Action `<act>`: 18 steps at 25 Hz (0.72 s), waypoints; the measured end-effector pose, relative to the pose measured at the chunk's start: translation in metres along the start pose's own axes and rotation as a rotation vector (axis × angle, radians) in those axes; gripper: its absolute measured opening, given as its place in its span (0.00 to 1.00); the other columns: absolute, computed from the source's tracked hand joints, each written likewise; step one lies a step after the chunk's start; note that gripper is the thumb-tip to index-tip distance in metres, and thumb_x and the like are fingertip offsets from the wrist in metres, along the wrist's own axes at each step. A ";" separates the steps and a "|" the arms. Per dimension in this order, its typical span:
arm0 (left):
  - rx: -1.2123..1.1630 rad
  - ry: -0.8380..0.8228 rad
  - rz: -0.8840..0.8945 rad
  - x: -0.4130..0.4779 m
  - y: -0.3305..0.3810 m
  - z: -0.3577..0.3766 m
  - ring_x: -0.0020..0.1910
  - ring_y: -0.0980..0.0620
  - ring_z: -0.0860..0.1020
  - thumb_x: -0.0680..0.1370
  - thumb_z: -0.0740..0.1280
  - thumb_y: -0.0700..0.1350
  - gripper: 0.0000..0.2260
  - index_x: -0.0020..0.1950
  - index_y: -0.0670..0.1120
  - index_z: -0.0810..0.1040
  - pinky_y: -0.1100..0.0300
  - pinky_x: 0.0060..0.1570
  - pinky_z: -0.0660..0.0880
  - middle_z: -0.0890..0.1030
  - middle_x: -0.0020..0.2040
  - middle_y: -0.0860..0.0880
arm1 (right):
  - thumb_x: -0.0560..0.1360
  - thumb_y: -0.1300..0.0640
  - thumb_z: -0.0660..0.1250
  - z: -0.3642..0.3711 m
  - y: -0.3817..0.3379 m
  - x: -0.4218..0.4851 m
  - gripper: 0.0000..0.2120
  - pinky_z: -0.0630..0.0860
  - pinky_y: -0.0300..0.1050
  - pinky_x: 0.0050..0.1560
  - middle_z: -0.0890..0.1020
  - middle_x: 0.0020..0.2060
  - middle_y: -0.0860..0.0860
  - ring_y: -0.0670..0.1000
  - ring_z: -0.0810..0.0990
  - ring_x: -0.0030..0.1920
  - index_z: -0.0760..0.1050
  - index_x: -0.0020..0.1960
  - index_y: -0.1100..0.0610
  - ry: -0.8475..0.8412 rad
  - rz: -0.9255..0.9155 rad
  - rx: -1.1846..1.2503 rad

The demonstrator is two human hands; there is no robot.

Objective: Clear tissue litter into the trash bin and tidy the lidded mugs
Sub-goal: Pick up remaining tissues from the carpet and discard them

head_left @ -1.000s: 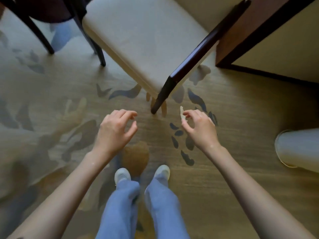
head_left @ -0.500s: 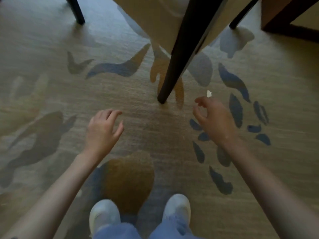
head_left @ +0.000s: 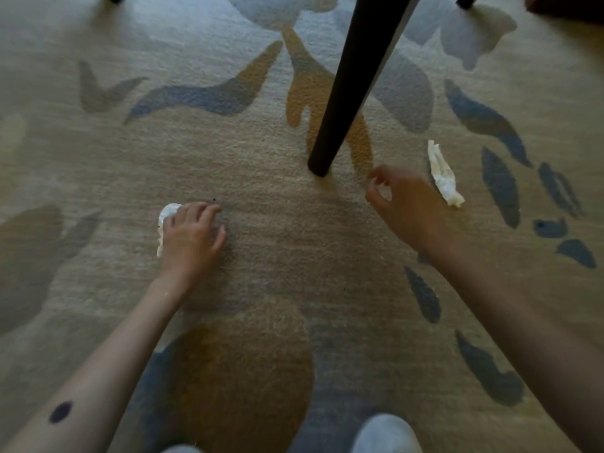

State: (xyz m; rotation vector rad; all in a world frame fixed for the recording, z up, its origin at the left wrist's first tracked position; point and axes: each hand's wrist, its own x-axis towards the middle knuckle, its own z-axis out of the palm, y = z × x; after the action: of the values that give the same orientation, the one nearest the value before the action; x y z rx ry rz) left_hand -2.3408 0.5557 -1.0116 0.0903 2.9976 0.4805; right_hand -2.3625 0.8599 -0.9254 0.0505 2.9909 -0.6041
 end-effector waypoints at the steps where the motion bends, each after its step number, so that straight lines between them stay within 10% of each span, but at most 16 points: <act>1: -0.007 0.004 0.006 -0.001 -0.001 0.003 0.59 0.38 0.73 0.73 0.64 0.45 0.15 0.57 0.41 0.76 0.44 0.57 0.67 0.78 0.57 0.38 | 0.76 0.52 0.60 0.002 -0.002 0.002 0.14 0.75 0.55 0.54 0.81 0.49 0.56 0.56 0.78 0.50 0.76 0.56 0.58 0.009 -0.007 -0.011; 8: 0.021 0.136 -0.001 0.005 -0.021 0.010 0.61 0.38 0.71 0.71 0.66 0.41 0.13 0.55 0.42 0.75 0.37 0.65 0.58 0.77 0.56 0.39 | 0.76 0.52 0.60 0.021 -0.019 0.007 0.12 0.72 0.49 0.50 0.80 0.47 0.53 0.54 0.77 0.48 0.75 0.55 0.56 -0.005 -0.050 -0.047; 14: -0.130 0.065 -0.054 0.005 -0.029 0.017 0.50 0.36 0.73 0.75 0.63 0.38 0.07 0.50 0.39 0.76 0.44 0.49 0.71 0.76 0.48 0.35 | 0.76 0.51 0.60 0.034 -0.026 0.014 0.12 0.72 0.50 0.51 0.80 0.47 0.52 0.53 0.77 0.49 0.76 0.55 0.55 -0.022 -0.063 -0.071; 18: -0.206 0.105 0.216 0.014 0.024 0.007 0.42 0.40 0.76 0.75 0.60 0.43 0.10 0.44 0.39 0.78 0.50 0.41 0.74 0.79 0.40 0.39 | 0.76 0.52 0.60 0.035 -0.009 0.016 0.12 0.75 0.52 0.51 0.81 0.47 0.53 0.53 0.78 0.48 0.76 0.55 0.57 -0.012 -0.016 -0.072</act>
State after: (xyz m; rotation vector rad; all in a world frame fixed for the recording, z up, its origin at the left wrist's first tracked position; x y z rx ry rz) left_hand -2.3526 0.5812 -1.0117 0.3858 3.0327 0.8383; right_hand -2.3764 0.8386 -0.9554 0.0181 3.0009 -0.4955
